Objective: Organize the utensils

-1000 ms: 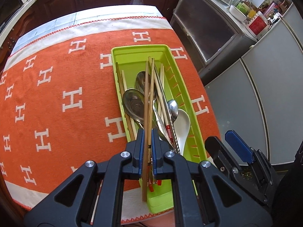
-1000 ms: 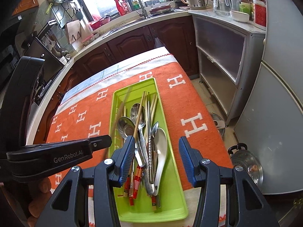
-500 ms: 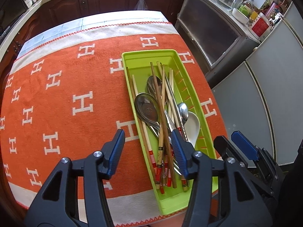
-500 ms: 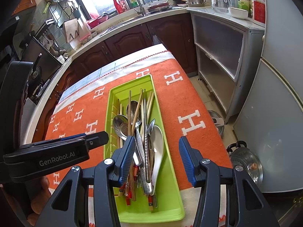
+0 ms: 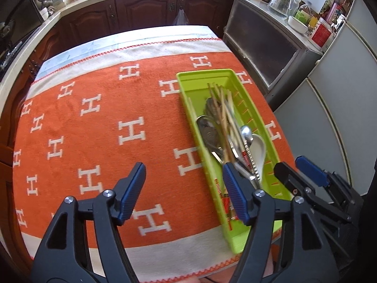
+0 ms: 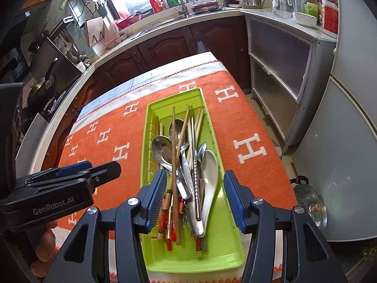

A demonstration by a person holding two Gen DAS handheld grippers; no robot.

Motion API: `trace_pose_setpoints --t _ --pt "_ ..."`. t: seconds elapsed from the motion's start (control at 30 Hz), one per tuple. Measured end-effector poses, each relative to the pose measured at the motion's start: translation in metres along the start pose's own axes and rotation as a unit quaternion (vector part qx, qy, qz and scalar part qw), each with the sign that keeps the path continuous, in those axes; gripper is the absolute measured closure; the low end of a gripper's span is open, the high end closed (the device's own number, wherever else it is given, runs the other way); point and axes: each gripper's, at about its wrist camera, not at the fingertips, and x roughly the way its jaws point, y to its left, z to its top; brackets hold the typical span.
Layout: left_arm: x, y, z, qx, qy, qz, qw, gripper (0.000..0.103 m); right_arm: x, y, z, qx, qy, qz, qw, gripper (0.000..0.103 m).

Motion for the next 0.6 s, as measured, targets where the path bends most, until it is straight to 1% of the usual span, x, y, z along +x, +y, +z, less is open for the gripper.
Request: trace_pose_setpoints --t 0.17,0.3,0.47,0.6 --pt "-0.011 0.025 -0.016 0.003 -0.014 0.021 0.9997 0.034 0.003 0.014 -0.007 -0.013 0.008 0.006 1.000 0.048" --pt "-0.019 0.046 -0.030 -0.004 -0.021 0.042 0.9989 0.034 0.003 0.030 -0.012 -0.027 0.010 0.015 0.999 0.047" --pt "-0.034 0.077 -0.045 -0.029 -0.033 0.071 0.9966 0.034 0.002 0.056 -0.020 -0.055 0.012 0.016 0.998 0.047" --pt "-0.052 0.096 -0.052 -0.050 -0.046 0.079 0.9945 0.034 -0.006 0.081 -0.020 -0.080 0.004 0.020 0.997 0.047"
